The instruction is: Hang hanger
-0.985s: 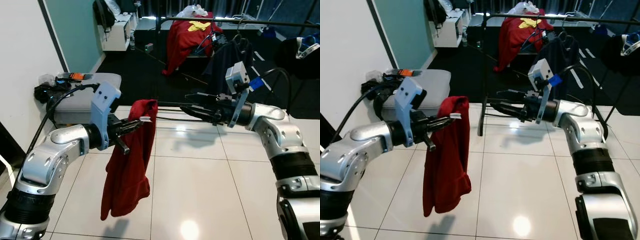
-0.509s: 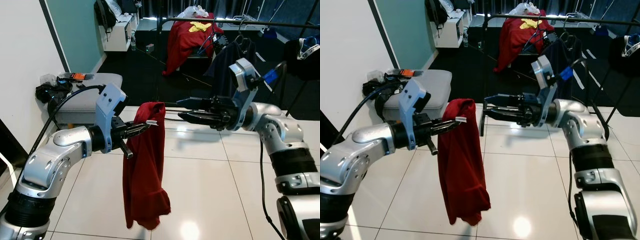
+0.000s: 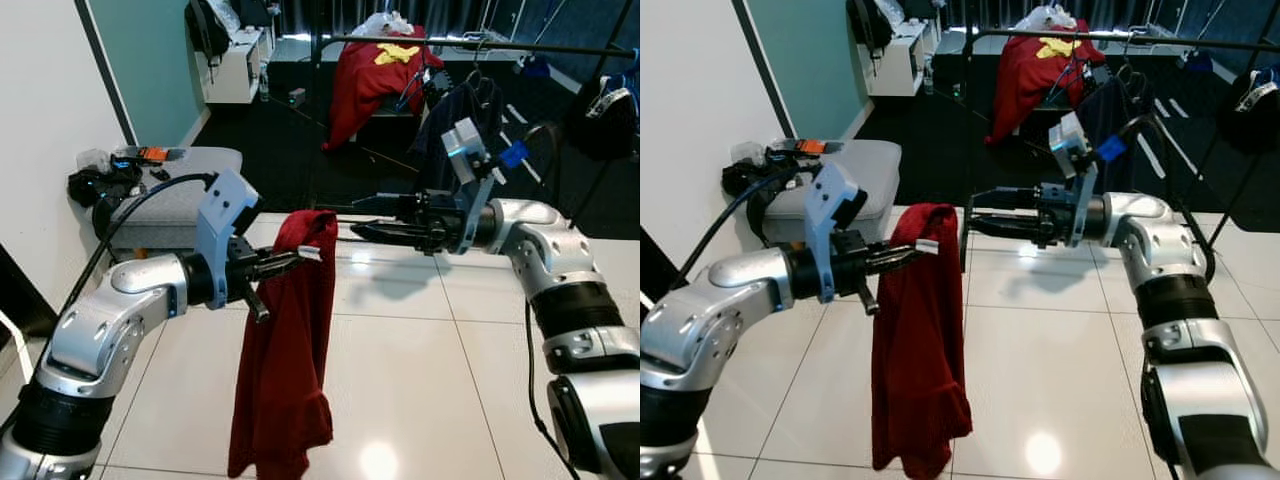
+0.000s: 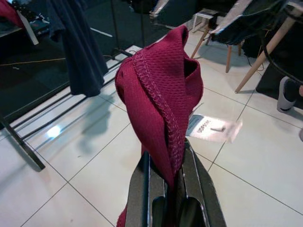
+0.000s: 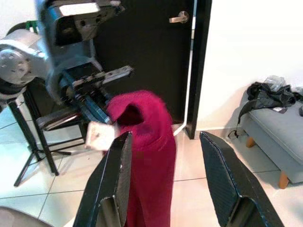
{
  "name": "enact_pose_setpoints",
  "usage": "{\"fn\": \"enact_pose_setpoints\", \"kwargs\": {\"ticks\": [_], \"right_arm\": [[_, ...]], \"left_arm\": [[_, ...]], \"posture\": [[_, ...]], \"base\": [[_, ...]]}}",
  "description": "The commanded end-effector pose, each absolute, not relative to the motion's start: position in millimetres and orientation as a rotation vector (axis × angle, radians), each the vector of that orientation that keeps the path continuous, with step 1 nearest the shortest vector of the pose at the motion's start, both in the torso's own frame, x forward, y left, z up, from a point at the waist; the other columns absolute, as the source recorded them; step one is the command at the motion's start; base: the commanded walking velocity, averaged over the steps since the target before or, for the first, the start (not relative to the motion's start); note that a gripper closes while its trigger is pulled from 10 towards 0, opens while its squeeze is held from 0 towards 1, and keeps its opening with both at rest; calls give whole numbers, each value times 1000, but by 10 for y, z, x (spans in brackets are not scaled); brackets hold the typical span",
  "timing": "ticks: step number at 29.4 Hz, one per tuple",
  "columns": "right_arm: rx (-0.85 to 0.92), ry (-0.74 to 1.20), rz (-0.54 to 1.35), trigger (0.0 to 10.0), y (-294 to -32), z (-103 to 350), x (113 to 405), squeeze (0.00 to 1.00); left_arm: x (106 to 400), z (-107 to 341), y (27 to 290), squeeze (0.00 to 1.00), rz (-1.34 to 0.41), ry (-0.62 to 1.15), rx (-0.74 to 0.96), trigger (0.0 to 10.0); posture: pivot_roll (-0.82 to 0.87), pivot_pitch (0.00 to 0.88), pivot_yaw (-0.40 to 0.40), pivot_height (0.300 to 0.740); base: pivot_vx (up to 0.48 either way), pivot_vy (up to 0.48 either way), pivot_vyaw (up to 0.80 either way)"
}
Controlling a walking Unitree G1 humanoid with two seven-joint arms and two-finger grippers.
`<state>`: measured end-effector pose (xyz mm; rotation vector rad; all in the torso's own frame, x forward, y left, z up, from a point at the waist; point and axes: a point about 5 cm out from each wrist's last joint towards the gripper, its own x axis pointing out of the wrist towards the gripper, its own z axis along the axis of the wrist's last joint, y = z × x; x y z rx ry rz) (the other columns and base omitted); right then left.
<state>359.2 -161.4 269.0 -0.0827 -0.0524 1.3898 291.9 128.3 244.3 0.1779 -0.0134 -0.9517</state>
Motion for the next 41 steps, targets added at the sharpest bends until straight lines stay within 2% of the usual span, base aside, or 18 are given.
{"fn": "enact_pose_setpoints", "kwargs": {"ticks": [1,10,11,13,15,17,21,34,36,37,38,39,41], "right_arm": [[-103,-74,1386,9255,-1593,2745,3610,0],[-114,-65,1422,8627,-1559,2746,3610,0],[-122,-59,1424,8196,-1553,2734,3615,0],[-122,-59,1424,8196,-1553,2734,3615,0],[-136,-47,1430,7647,-1531,2706,3625,0],[-140,-38,1442,7647,-1517,2691,3622,0],[-170,-15,1452,8392,-1479,2653,3622,0],[-144,-30,1506,8784,-1358,2680,3617,0],[-141,-34,1519,8588,-1330,2685,3611,0],[-143,-33,1520,7922,-1319,2680,3612,0],[-143,-33,1520,7922,-1319,2680,3612,0],[-151,-27,1513,5843,-1313,2664,3620,0],[-155,-23,1509,5843,-1313,2657,3624,0]], "left_arm": [[2891,2520,1234,0,-976,-51,201,0],[2897,2533,1180,0,-980,-62,198,0],[2898,2544,1165,0,-983,-67,198,0],[2898,2544,1165,0,-983,-67,198,0],[2900,2562,1141,0,-987,-75,198,0],[2903,2566,1135,0,-988,-76,199,0],[2896,2574,1124,0,-997,-77,205,0],[2884,2562,1080,0,-1008,-76,204,0],[2888,2560,1081,0,-1005,-75,205,0],[2889,2560,1079,0,-1007,-75,206,0],[2889,2560,1079,0,-1007,-75,206,0],[2888,2561,1075,0,-1010,-75,207,0],[2887,2561,1073,0,-1011,-76,207,0]], "posture": [[88,30,2,740],[87,35,-2,740],[87,36,-2,740],[87,36,-2,740],[87,37,-1,740],[87,37,-1,740],[87,37,-2,740],[90,38,-5,740],[89,37,-6,740],[89,36,-6,740],[89,36,-6,740],[90,36,-6,740],[90,36,-6,740]], "base": [[0,0,0],[0,0,0],[0,0,0],[0,0,0],[0,0,0],[0,0,0],[0,0,0],[0,0,0],[0,0,0],[0,0,0],[0,0,0],[0,0,0],[0,0,0]]}}
